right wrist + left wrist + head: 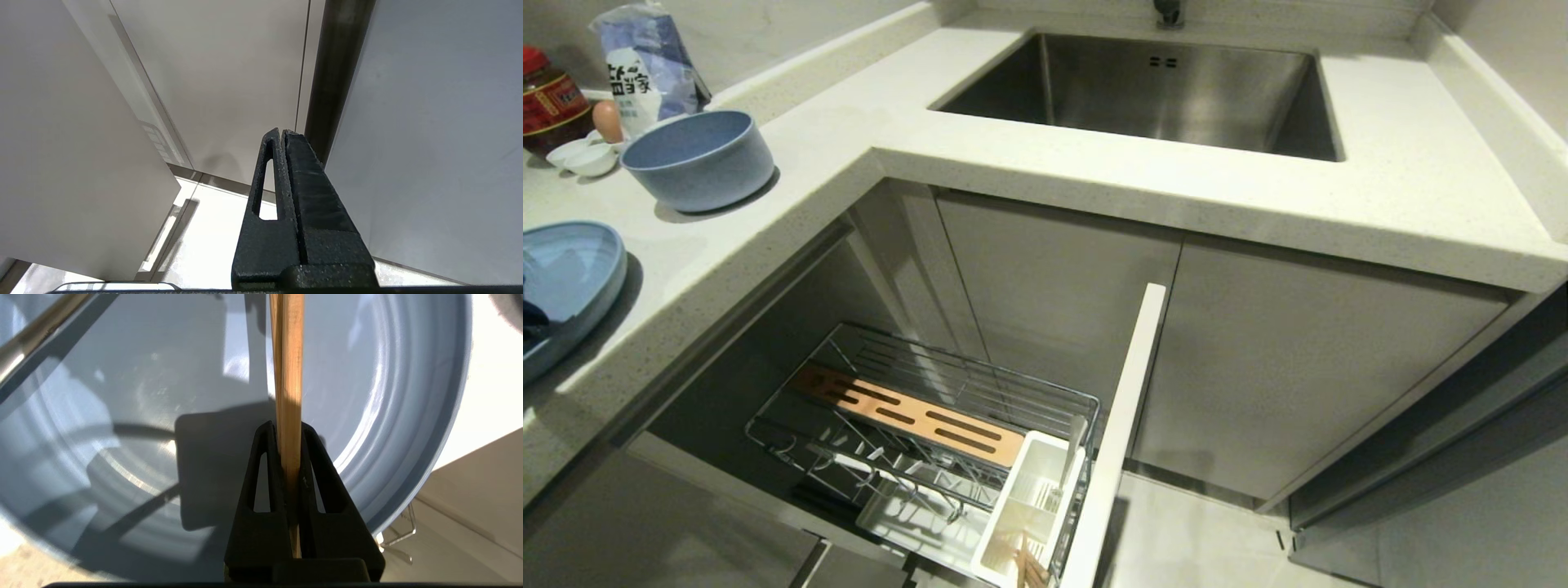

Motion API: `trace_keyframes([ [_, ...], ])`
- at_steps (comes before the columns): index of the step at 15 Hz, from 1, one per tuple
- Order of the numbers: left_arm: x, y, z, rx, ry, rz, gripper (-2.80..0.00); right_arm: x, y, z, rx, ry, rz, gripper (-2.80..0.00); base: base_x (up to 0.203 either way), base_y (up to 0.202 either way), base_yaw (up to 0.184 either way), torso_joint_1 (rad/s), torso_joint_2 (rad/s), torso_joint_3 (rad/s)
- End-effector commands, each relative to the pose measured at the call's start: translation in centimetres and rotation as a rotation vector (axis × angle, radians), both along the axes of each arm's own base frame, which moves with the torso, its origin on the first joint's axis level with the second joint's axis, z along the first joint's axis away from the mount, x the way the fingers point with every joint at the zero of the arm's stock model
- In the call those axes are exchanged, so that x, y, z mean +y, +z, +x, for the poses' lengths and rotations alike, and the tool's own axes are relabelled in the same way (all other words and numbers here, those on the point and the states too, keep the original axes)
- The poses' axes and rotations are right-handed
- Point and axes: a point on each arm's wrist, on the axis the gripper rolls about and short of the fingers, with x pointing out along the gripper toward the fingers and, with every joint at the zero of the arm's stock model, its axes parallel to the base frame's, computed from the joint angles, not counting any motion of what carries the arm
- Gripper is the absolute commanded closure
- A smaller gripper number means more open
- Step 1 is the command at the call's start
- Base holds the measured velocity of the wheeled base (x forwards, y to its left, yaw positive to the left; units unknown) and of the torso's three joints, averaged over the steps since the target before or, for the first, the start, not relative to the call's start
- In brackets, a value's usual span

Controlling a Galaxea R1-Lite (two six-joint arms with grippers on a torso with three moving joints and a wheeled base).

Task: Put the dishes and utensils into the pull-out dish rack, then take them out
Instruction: Pick up the chopsticks and place it in the cupboard

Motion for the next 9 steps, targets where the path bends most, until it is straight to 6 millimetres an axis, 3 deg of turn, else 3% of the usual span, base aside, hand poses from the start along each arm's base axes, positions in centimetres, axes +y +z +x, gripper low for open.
trace_keyframes([
  [1,-0.2,0.9,-2.0,-0.060,0.013,0.010,0.00,0.0,-0.7,0.2,0.024,0.001,0.000,0.00,0.000,0.000,0.000,0.000,0.00,0.000],
  [5,-1.2,3.7,-7.5,-0.258,-0.003,0.041,0.00,0.0,-0.7,0.2,0.024,0.001,0.000,0.00,0.000,0.000,0.000,0.000,0.00,0.000],
  [9,-2.3,6.2,-12.7,-0.470,-0.133,0.047,0.00,0.0,-0.7,0.2,0.024,0.001,0.000,0.00,0.000,0.000,0.000,0.000,0.00,0.000],
])
